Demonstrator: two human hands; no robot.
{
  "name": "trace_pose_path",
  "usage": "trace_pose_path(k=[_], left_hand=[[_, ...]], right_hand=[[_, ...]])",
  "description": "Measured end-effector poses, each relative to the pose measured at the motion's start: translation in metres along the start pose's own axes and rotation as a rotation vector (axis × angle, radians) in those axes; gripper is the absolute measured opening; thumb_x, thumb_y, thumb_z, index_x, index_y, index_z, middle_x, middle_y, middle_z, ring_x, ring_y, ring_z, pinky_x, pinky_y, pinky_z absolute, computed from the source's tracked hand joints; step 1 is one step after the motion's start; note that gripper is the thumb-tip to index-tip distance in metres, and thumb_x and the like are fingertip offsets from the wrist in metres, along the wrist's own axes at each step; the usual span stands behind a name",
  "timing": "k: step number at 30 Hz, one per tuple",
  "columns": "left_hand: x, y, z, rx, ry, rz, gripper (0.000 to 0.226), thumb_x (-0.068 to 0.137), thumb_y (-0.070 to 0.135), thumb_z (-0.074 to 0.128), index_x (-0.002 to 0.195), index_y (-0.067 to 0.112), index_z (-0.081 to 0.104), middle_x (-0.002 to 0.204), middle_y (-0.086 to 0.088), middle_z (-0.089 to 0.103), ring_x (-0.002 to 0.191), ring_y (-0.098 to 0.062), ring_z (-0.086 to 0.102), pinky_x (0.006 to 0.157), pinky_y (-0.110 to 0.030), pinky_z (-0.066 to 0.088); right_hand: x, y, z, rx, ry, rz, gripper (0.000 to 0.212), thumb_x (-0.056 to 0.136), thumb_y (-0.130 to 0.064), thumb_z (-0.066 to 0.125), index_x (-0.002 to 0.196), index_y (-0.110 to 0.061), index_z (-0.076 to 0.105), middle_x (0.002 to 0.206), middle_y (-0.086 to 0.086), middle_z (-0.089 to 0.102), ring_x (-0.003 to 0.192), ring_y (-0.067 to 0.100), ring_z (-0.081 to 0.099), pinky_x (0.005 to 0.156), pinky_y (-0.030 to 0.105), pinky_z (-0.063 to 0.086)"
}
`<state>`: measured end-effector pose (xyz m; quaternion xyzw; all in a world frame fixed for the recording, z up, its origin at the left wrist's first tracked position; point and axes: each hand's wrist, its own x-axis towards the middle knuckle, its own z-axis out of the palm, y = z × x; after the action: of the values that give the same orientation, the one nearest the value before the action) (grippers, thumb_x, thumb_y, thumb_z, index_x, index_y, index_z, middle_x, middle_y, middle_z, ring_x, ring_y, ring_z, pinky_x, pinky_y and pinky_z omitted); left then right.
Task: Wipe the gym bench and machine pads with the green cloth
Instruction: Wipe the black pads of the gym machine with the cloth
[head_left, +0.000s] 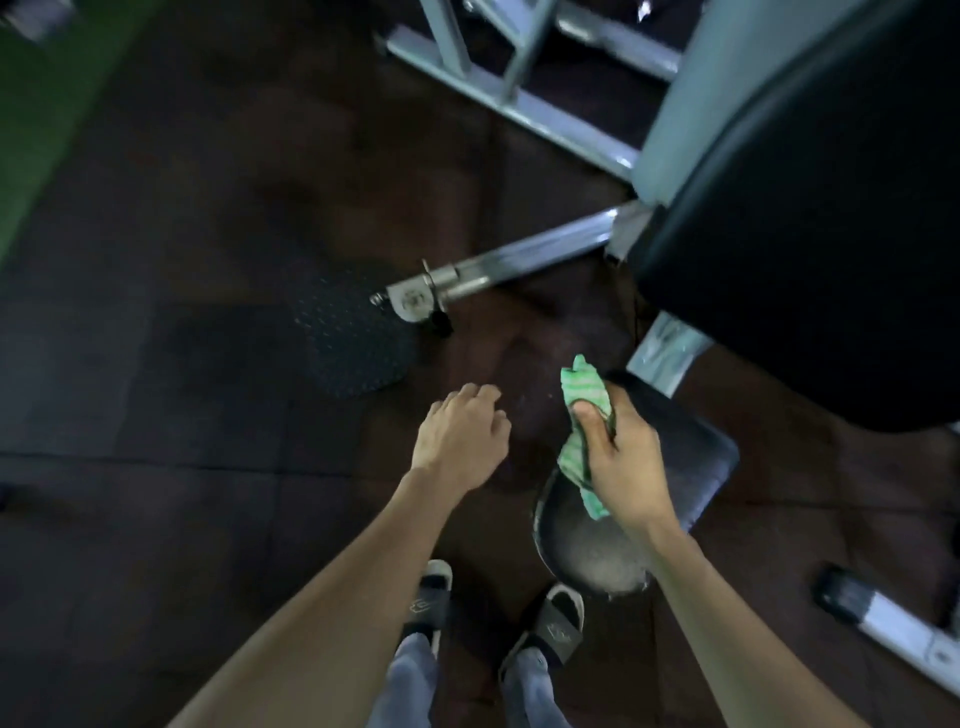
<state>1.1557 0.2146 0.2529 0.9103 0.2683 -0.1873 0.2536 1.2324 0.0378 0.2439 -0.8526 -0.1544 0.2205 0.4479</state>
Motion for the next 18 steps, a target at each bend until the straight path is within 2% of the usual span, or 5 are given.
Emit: trace_pose_path(k=[4, 8, 11, 13, 18], left_hand=[[-0.015, -0.035, -0.131, -0.094, -0.018, -0.060, 0.029, 0.103, 0.033, 0.046, 0.124, 0.023, 0.064, 0.122, -0.004, 0.068, 0.108, -0.032, 0.065, 0.094, -0.045, 0.054], [-0.014, -0.085, -0.259, -0.089, 0.065, -0.008, 0.024, 0.102, 0.034, 0.048, 0.114, 0.026, 0.068, 0.115, -0.002, 0.071, 0.105, -0.031, 0.068, 0.090, -0.043, 0.056], [-0.003, -0.123, -0.348, -0.079, 0.176, 0.059, 0.028, 0.103, 0.034, 0.049, 0.121, 0.025, 0.067, 0.123, 0.001, 0.068, 0.111, -0.027, 0.066, 0.094, -0.042, 0.054], [0.009, -0.148, -0.398, -0.069, 0.244, 0.094, 0.031, 0.102, 0.034, 0.050, 0.126, 0.024, 0.065, 0.126, 0.000, 0.066, 0.116, -0.027, 0.064, 0.098, -0.044, 0.053], [0.055, -0.188, -0.503, -0.033, 0.292, 0.161, 0.037, 0.102, 0.036, 0.050, 0.134, 0.023, 0.061, 0.131, -0.001, 0.063, 0.118, -0.028, 0.062, 0.101, -0.050, 0.051]], right_hand=[[0.017, -0.125, -0.004, -0.003, -0.034, -0.086, 0.023, 0.105, -0.032, 0.054, 0.121, -0.019, 0.062, 0.076, -0.008, 0.064, 0.074, -0.002, 0.063, 0.065, 0.009, 0.043], [0.041, -0.239, 0.010, -0.035, -0.014, -0.153, 0.011, 0.105, -0.028, 0.053, 0.112, -0.030, 0.061, 0.075, -0.007, 0.066, 0.072, -0.005, 0.063, 0.064, 0.007, 0.042], [0.064, -0.313, 0.034, 0.008, 0.054, -0.173, 0.015, 0.106, -0.027, 0.052, 0.108, -0.040, 0.058, 0.074, -0.005, 0.067, 0.067, -0.005, 0.062, 0.061, 0.008, 0.043], [0.082, -0.352, 0.054, 0.044, 0.089, -0.186, 0.014, 0.106, -0.026, 0.051, 0.109, -0.038, 0.058, 0.072, -0.007, 0.064, 0.064, -0.004, 0.061, 0.060, 0.012, 0.043], [0.138, -0.432, 0.105, 0.089, 0.106, -0.198, 0.015, 0.107, -0.031, 0.048, 0.099, -0.038, 0.059, 0.067, -0.016, 0.062, 0.060, 0.001, 0.058, 0.059, 0.017, 0.045]])
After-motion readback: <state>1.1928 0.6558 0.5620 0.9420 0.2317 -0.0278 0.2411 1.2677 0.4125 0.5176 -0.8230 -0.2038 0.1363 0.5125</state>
